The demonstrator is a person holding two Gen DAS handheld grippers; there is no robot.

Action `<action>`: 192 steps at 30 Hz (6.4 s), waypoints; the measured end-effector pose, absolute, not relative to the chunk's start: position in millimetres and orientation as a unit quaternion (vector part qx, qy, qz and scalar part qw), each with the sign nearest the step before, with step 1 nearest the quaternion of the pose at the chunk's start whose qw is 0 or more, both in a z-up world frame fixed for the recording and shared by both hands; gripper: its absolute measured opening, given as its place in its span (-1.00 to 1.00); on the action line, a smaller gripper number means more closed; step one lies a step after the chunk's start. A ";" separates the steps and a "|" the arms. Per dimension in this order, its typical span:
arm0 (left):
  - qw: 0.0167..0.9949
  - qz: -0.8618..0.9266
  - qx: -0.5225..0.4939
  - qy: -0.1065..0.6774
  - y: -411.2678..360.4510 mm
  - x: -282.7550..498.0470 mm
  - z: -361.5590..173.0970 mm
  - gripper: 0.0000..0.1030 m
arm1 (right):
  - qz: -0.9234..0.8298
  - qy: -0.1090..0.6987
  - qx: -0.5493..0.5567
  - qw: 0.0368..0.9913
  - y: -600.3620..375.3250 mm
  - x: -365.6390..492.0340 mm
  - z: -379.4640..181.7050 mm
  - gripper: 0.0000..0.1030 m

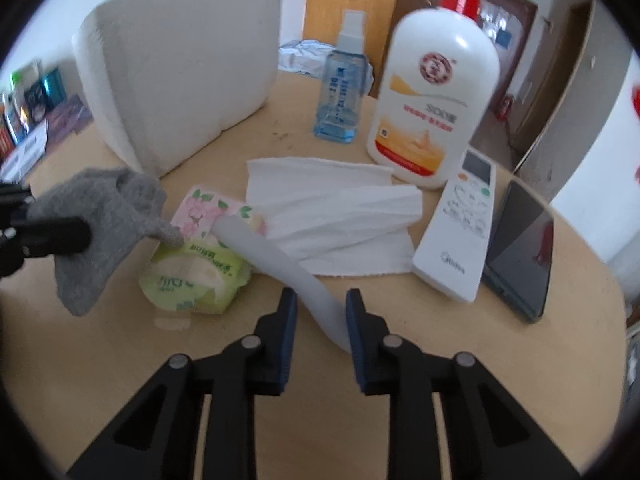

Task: Organize soft objects
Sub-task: 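Lift the grey sock with the left gripper while the right gripper grasps the white foam tube, then carry the grey sock and white foam tube up toward the white foam box, then lower into the foam box and open the left gripper while the right gripper releases the tube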

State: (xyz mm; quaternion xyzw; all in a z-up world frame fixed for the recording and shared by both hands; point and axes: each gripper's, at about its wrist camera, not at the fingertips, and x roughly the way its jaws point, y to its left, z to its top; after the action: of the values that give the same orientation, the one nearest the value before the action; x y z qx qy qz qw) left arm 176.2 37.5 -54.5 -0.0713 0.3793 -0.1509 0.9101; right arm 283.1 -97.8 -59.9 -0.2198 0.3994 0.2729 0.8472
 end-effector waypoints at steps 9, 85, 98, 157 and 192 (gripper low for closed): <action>0.911 -0.152 -0.071 0.377 37.2 173.4 -54.4 -0.84 | 0.265 0.401 -0.209 0.852 -100.9 288.0 -58.6 -0.75; 0.979 -0.029 -0.019 0.201 70.6 -7.6 53.4 -0.84 | 0.395 0.240 -0.064 0.884 -79.2 91.9 53.3 -0.79; 0.981 0.009 -0.030 0.194 91.8 -19.2 56.1 -0.84 | 0.409 0.241 -0.067 0.877 -51.2 94.3 56.1 -0.79; 0.975 0.027 -0.045 0.214 147.7 177.9 91.7 -0.84 | 0.404 0.261 -0.078 0.873 36.5 268.8 96.9 -0.79; 0.974 0.067 -0.016 0.215 159.7 225.5 66.3 0.57 | 0.399 0.280 -0.075 0.870 45.7 298.7 83.9 -0.79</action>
State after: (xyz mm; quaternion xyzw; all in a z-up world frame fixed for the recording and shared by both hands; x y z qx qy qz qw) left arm 225.5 159.7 66.3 -0.0163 0.2154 0.0668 0.9741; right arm 298.7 45.7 83.9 -0.0752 0.2796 0.3991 0.8700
